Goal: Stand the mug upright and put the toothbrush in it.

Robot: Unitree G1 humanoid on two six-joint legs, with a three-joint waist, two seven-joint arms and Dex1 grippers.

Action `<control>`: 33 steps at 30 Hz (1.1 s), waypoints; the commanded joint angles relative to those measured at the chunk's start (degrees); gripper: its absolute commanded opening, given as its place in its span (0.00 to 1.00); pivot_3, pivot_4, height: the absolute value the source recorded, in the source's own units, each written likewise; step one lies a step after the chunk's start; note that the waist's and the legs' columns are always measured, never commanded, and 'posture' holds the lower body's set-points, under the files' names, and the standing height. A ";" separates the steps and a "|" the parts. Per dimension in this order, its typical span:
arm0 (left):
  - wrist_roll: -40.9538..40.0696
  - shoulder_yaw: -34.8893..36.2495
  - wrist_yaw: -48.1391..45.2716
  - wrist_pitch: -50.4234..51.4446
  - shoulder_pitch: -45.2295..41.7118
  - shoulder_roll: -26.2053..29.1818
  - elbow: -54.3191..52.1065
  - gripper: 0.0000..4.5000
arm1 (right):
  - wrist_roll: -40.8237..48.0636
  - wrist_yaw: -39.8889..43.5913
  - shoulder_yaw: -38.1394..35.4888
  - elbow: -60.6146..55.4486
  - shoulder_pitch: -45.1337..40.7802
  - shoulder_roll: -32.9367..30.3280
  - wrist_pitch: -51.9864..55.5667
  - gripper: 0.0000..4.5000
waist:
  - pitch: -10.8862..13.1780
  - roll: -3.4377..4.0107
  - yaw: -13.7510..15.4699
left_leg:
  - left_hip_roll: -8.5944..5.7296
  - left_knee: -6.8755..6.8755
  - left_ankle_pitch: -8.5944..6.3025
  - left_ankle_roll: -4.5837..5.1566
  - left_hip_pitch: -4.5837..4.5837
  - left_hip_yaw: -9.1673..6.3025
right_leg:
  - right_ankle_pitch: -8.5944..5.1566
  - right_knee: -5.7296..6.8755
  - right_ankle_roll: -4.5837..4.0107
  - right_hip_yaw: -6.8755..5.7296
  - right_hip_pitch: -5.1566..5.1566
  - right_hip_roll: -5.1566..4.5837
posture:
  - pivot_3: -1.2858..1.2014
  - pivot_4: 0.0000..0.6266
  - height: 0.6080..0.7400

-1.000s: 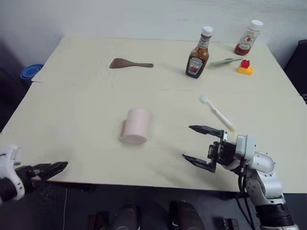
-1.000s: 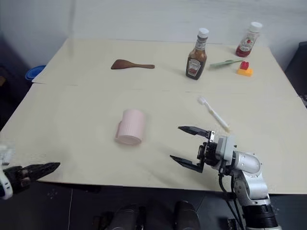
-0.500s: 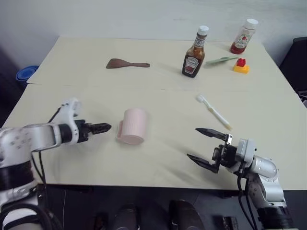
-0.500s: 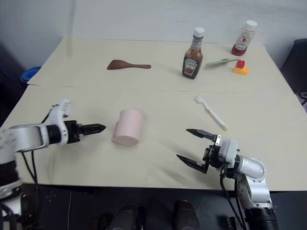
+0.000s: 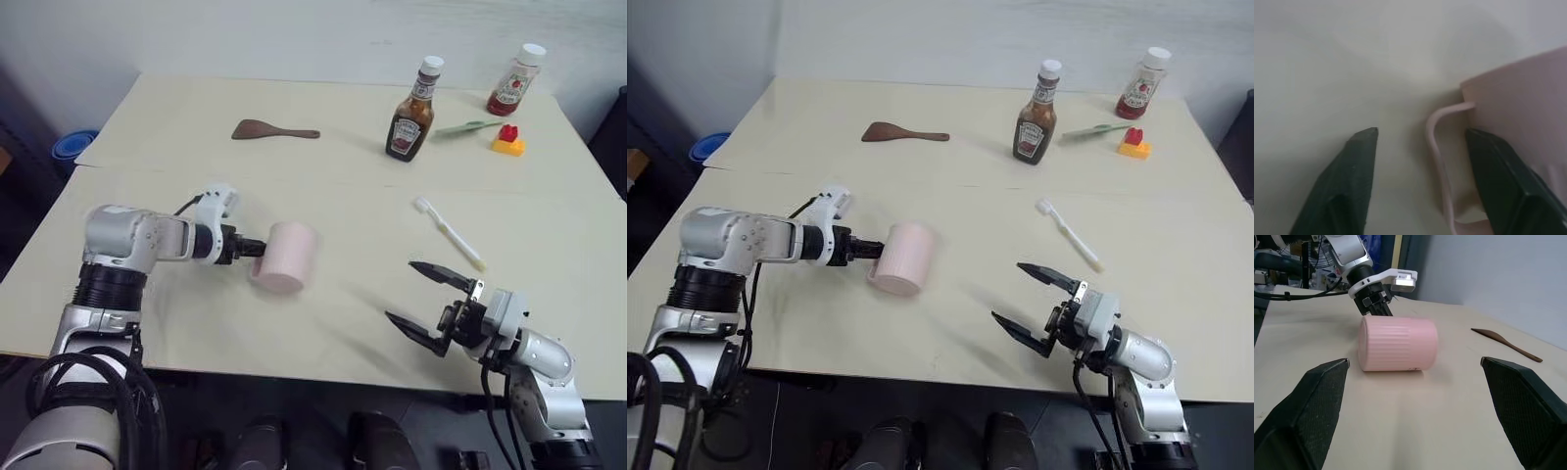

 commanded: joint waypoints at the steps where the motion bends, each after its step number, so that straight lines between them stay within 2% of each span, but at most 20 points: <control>1: 2.52 -7.13 -3.79 1.88 2.55 -1.38 1.72 0.42 | 0.12 -2.93 -1.66 -3.96 0.99 0.30 -0.41 1.00 | -0.07 0.12 -0.03 | 0.00 0.00 0.00 0.00 0.02 0.00 | 0.00 0.00 0.00 0.00 0.01 0.00 | 0.52 0.24 1.00; 6: 5.04 -7.91 -5.14 0.89 3.91 -3.03 -0.67 0.09 | 0.23 -5.39 -1.80 -5.13 1.27 -0.20 0.22 1.00 | -0.18 0.24 -0.04 | 0.01 0.00 0.00 0.01 0.08 0.01 | 0.00 0.01 0.00 0.02 0.06 0.00 | 0.52 0.24 1.00; 8: 5.97 -5.34 -4.81 -1.99 4.58 -4.39 -1.00 0.00 | 0.15 -5.99 -1.60 -5.40 1.21 -0.35 0.40 1.00 | -0.19 0.25 -0.02 | 0.02 0.00 0.01 0.02 0.09 0.01 | 0.00 0.01 0.00 0.03 0.06 -0.03 | 0.52 0.24 1.00; 11: 6.38 4.35 -3.08 -16.58 6.18 -9.19 -2.56 0.00 | 0.19 -6.99 -2.26 -6.18 1.75 -1.09 0.97 1.00 | -0.20 0.28 0.16 | 0.06 0.00 0.04 0.08 0.07 -0.06 | 0.00 0.01 0.00 -0.01 0.07 -0.16 | 0.52 0.24 1.00; 14: 7.85 6.66 -6.62 -30.74 8.56 -12.16 -5.36 0.00 | 0.40 -7.59 -3.47 -6.83 2.74 -2.10 1.41 1.00 | -0.07 0.06 0.30 | 0.02 0.07 0.12 0.22 -0.17 -0.16 | 0.08 -0.01 0.15 -0.09 0.01 -0.29 | 0.52 0.24 1.00; 17: 18.23 3.15 -4.62 -61.48 10.96 -18.04 -1.10 0.00 | 0.09 -8.40 -4.74 -8.06 4.39 -2.97 1.72 1.00 | -0.03 -0.01 0.21 | -0.01 0.06 0.12 0.22 -0.21 -0.14 | 0.09 -0.05 0.18 -0.13 -0.01 -0.26 | 0.52 0.24 1.00; 19: 22.03 4.54 -1.27 -79.73 12.07 -22.66 4.60 0.00 | 0.05 -9.10 -5.27 -8.99 4.99 -3.27 2.14 1.00 | -0.02 -0.02 0.16 | -0.06 0.03 0.11 0.22 -0.22 -0.12 | 0.10 -0.14 0.18 -0.16 0.00 -0.24 | 0.52 0.24 1.00; 22: 25.60 5.94 2.47 -97.85 12.90 -27.96 14.74 0.00 | -0.32 -9.96 -6.08 -9.88 5.83 -3.51 2.47 1.00 | -0.02 -0.04 0.06 | -0.10 0.01 0.09 0.25 -0.19 -0.04 | 0.11 -0.16 0.21 -0.17 0.00 -0.25 | 0.52 0.24 1.00; 25: 29.01 5.65 6.46 -106.11 13.87 -31.22 23.44 0.00 | -1.36 -10.98 -6.25 -9.27 5.99 -3.06 1.75 1.00 | -0.01 -0.05 -0.14 | -0.11 -0.02 0.08 0.26 -0.16 0.03 | 0.12 -0.17 0.21 -0.21 -0.02 -0.22 | 0.52 0.24 1.00; 28: 30.53 4.71 5.72 -112.05 15.20 -32.46 26.16 0.00 | -2.65 -12.14 -6.18 -8.13 5.36 -2.45 1.06 1.00 | 0.01 -0.08 -0.09 | -0.08 -0.03 0.05 0.31 -0.16 0.08 | 0.12 -0.16 0.22 -0.22 -0.05 -0.23 | 0.52 0.24 1.00; 33: 28.66 4.34 2.59 -105.50 20.65 -31.39 17.33 0.31 | -3.18 -13.54 -5.42 -8.20 4.19 -1.54 1.54 1.00 | 0.00 -0.06 -0.11 | 0.03 -0.02 0.03 0.36 -0.16 0.04 | 0.12 -0.15 0.23 -0.23 -0.04 -0.32 | 0.52 0.24 1.00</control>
